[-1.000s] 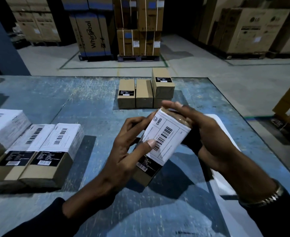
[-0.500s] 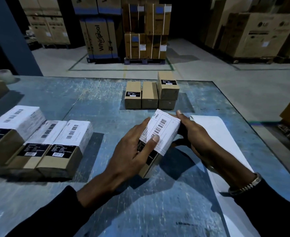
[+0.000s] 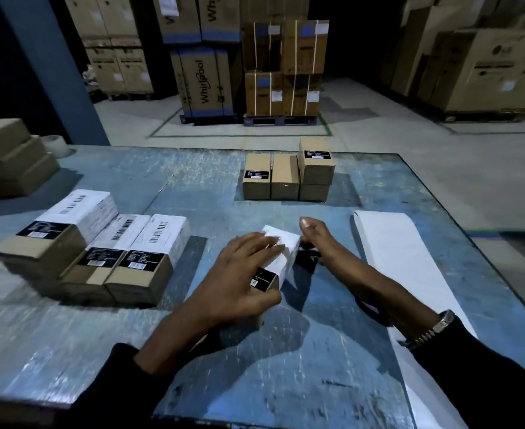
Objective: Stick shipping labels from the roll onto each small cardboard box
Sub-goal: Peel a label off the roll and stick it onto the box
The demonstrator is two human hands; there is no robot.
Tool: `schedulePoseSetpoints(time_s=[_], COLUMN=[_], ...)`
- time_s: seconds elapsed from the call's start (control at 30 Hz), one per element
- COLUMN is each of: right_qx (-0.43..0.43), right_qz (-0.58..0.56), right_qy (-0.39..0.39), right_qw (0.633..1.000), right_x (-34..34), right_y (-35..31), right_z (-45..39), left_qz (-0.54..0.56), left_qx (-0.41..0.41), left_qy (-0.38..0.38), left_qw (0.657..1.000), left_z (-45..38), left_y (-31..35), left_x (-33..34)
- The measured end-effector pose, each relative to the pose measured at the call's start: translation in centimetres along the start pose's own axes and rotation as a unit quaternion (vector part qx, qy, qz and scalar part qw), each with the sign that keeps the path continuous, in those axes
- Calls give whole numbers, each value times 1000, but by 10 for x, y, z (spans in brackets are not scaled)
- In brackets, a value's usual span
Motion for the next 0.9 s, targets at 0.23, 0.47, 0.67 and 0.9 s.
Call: schedulePoseSetpoints(time_s=[0.23, 0.47, 0.67, 0.9], right_qx=[-73, -126, -142, -186], right_qz=[116, 212, 216, 327], right_qy=[0, -72, -66, -96], right_qw=[991, 966, 964, 922], right_x=[15, 31, 30, 32], right_y=[-3, 7, 15, 15], right_z=[6, 10, 6, 8], left_qz=[-179, -221, -107, 36], left_qx=[-87, -156, -177, -247], left_qy=[-3, -14, 84, 142], left_qw=[980, 963, 975, 958], left_z=[19, 34, 42, 54], left_y=[-26, -44, -35, -64], left_x=[-39, -60, -64, -130])
Point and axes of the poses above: each hand's wrist, its own z-axis away from the middle knuckle, its own x-axis out of the palm, y = z × x, the point moved 5 cm from there along -z, towards the middle knuckle, and after that the axes turned 11 degrees about -x, right-handed, at the moved point
